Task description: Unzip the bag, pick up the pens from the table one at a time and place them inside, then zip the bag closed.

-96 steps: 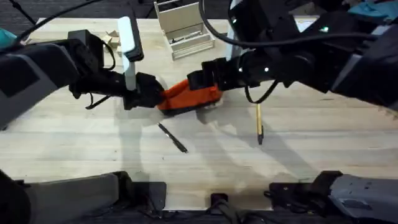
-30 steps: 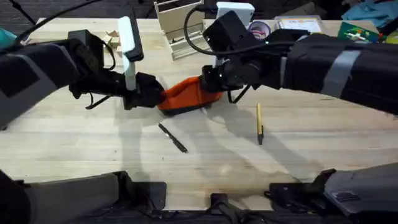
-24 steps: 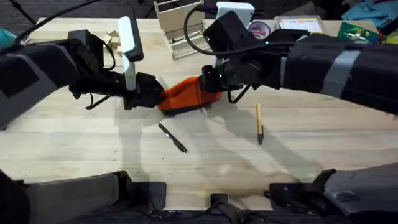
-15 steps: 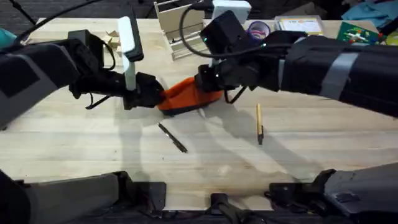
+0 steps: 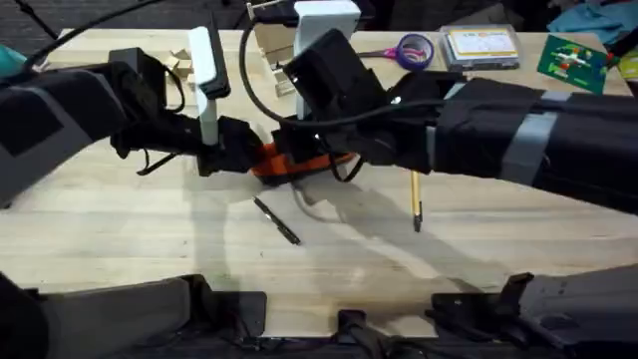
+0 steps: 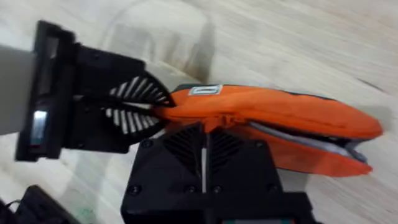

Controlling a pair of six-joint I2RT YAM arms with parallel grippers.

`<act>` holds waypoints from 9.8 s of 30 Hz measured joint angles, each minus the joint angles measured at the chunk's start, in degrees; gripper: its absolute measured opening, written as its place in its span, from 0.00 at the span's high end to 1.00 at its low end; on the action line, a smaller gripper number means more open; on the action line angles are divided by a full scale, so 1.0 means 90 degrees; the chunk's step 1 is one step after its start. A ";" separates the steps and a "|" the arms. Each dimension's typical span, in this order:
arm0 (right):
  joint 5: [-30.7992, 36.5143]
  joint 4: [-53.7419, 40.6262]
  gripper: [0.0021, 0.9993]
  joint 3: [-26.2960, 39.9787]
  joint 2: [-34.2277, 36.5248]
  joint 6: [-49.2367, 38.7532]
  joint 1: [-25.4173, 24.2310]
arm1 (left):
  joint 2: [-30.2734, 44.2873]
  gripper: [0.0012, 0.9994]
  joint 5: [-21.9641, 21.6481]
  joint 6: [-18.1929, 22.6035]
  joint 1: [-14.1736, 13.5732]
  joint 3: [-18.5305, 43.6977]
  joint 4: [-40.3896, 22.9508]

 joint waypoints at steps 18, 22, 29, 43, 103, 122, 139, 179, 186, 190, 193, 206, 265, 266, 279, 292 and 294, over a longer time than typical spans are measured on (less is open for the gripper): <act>-0.1395 0.0481 0.97 -0.0049 0.0000 -0.0609 0.0161 | 0.0000 0.96 0.0000 0.0000 0.0000 -0.0002 -0.0066; -0.1566 0.0536 0.97 -0.0067 0.0000 -0.0805 0.0158 | 0.0000 0.96 0.0001 0.0000 0.0000 -0.0010 -0.0075; -0.1356 0.0386 0.32 -0.0073 -0.0003 -0.1132 0.0080 | 0.0000 0.96 -0.0098 0.0100 0.0063 -0.0015 -0.0041; -0.1000 -0.1064 0.00 -0.0070 -0.1199 -0.1827 0.0282 | 0.0000 0.96 -0.0032 0.0046 0.0041 -0.0017 -0.0002; -0.2294 -0.2180 0.00 0.1015 -0.1222 -0.6302 -0.1513 | 0.0000 0.00 -0.0410 0.0002 0.0022 0.2172 -0.3215; -0.2294 -0.1819 0.00 0.1506 -0.1197 -0.7025 -0.1513 | 0.0000 0.00 -0.0537 0.0001 0.0022 0.3176 -0.4003; -0.2243 -0.2187 0.10 0.1508 -0.1166 -0.7370 -0.1513 | -0.0002 0.00 -0.0840 0.0002 0.0024 0.3371 -0.4048; -0.2725 -0.2238 0.97 0.1511 0.0501 -0.9147 -0.1513 | -0.0459 0.00 -0.0843 -0.0240 0.0022 0.3385 -0.4284; -0.2724 -0.1968 0.97 0.1511 0.0878 -0.9173 -0.1524 | -0.0459 0.00 -0.0843 -0.0240 0.0022 0.3385 -0.4283; -0.2727 -0.1944 0.97 0.1511 0.0992 -0.9173 -0.1537 | -0.0459 0.00 -0.0843 -0.0240 0.0022 0.3385 -0.4284; -0.2727 -0.1905 0.97 0.1511 0.1048 -0.9175 -0.1549 | -0.0459 0.00 -0.0843 -0.0240 0.0022 0.3385 -0.4284; -0.2767 -0.1767 0.97 0.1564 0.1723 -0.9219 -0.1605 | -0.0459 0.00 -0.0843 -0.0240 0.0022 0.3385 -0.4283; -0.1800 -0.2255 0.00 0.1717 0.1571 -0.7424 -0.1518 | -0.0459 0.00 -0.0843 -0.0240 0.0022 0.3388 -0.4265; -0.1781 -0.2379 0.00 0.1717 0.1483 -0.7424 -0.1518 | -0.0459 0.00 -0.0843 -0.0240 0.0022 0.3388 -0.4267; -0.1393 -0.3994 0.00 0.1698 -0.0845 -0.6827 -0.1527 | -0.0459 0.00 -0.0814 -0.0240 0.0022 0.3388 -0.4654; -0.0443 -0.5067 0.00 0.1698 -0.1906 -0.4544 -0.1532 | -0.0674 0.01 -0.0805 -0.0243 0.0022 0.3407 -0.4873; -0.0497 -0.5115 0.00 0.1695 -0.1906 -0.4398 -0.1532 | -0.0675 0.01 -0.0804 -0.0243 0.0022 0.3410 -0.4867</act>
